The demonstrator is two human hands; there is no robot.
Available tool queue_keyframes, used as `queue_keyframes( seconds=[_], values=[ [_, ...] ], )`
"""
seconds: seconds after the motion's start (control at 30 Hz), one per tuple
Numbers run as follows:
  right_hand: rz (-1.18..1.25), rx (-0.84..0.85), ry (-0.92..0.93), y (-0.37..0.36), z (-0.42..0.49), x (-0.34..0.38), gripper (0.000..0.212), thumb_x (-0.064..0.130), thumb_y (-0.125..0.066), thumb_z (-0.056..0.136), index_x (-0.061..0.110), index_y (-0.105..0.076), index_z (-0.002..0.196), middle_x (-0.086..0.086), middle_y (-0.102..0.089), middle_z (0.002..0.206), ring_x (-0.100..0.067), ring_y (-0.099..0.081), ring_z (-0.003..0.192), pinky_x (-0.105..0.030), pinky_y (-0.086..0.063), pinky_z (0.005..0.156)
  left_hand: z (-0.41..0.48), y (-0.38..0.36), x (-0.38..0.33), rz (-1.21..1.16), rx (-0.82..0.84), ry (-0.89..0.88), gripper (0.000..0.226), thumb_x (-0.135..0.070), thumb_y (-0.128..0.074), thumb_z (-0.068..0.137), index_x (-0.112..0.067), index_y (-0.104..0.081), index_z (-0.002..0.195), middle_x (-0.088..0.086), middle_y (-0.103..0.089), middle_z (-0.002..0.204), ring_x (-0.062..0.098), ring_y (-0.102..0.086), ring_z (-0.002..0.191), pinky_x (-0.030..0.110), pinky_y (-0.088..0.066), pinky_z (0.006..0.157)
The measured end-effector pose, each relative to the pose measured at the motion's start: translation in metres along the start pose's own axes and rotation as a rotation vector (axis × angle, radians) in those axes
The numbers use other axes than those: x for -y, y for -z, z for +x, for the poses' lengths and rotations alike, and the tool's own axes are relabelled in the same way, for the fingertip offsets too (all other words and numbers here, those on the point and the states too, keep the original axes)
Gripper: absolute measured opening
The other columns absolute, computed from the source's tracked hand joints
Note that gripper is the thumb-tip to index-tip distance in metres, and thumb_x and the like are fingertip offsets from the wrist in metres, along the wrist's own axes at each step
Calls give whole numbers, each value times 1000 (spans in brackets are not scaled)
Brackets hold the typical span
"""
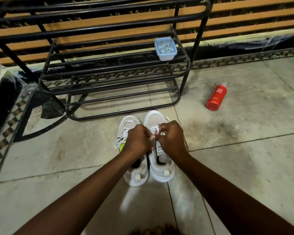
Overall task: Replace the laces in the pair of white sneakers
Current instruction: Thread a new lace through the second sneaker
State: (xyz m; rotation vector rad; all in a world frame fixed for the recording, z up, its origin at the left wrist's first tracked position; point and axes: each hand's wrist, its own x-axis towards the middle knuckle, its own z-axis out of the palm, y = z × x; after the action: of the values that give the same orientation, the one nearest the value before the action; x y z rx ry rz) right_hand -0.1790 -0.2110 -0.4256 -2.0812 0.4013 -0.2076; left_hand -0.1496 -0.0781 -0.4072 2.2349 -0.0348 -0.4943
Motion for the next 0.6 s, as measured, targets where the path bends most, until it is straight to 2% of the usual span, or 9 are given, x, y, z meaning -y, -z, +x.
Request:
queue_keyframes(
  seconds=[0.07, 0.13, 0.23, 0.3, 0.37, 0.43, 0.53, 0.6],
  values=[
    [87, 29, -84, 0, 4, -5, 20, 15, -89, 66, 9, -70, 64, -8, -69, 65, -14, -64, 62, -35, -52, 66, 1, 0, -2, 38, -3, -3, 25, 9, -75, 76, -7, -70, 94, 19, -71, 98, 30, -74, 82, 41, -63, 74],
    [154, 71, -139, 2, 7, -12, 21, 16, -90, 65, 8, -71, 63, -8, -69, 62, -12, -61, 57, -34, -52, 66, 2, 2, -4, 106, 4, -33, 28, 10, -78, 70, -8, -71, 89, 15, -72, 92, 29, -73, 86, 38, -61, 77],
    [218, 92, -123, 4, 7, -21, 20, 14, -90, 67, 18, -72, 59, -2, -70, 61, -7, -61, 57, -29, -48, 65, 6, 4, -7, 143, 22, -72, 21, 12, -74, 73, -7, -68, 80, 14, -71, 86, 29, -73, 79, 35, -61, 68],
    [196, 88, -48, 5, 5, -27, 27, 13, -88, 71, 28, -70, 59, 8, -69, 59, -2, -62, 58, -24, -46, 66, 7, 3, -12, 219, 5, -114, 14, 4, -66, 83, -10, -67, 79, 11, -69, 86, 27, -71, 84, 28, -51, 63],
    [132, 63, 56, 5, -1, -33, 18, 14, -85, 75, 21, -70, 67, 8, -67, 67, -5, -62, 67, -25, -46, 68, 6, 0, -15, 308, -8, -170, 11, -4, -59, 87, -12, -64, 83, 11, -68, 90, 30, -63, 98, 27, -40, 69],
    [103, 54, 169, 8, -11, -42, 15, 11, -84, 75, 10, -70, 81, 2, -66, 82, -10, -63, 81, -23, -46, 76, 6, -2, -16, 379, 6, -205, 9, -7, -54, 88, -15, -58, 86, 16, -67, 99, 33, -58, 105, 29, -38, 73],
    [38, 86, 342, 12, -22, -56, 32, 5, -84, 72, 5, -70, 100, -7, -62, 100, -20, -63, 98, -30, -49, 88, 7, 1, -18, 509, -27, -256, 9, -9, -52, 89, -15, -55, 94, 20, -65, 103, 39, -60, 102, 33, -40, 71],
    [21, 80, 371, 12, -23, -59, 37, 4, -84, 71, 5, -70, 106, -8, -61, 105, -23, -64, 102, -37, -51, 91, 7, 6, -22, 632, -95, -307, 17, -7, -56, 87, -13, -55, 102, 17, -65, 103, 40, -63, 98, 35, -40, 68]
  ],
)
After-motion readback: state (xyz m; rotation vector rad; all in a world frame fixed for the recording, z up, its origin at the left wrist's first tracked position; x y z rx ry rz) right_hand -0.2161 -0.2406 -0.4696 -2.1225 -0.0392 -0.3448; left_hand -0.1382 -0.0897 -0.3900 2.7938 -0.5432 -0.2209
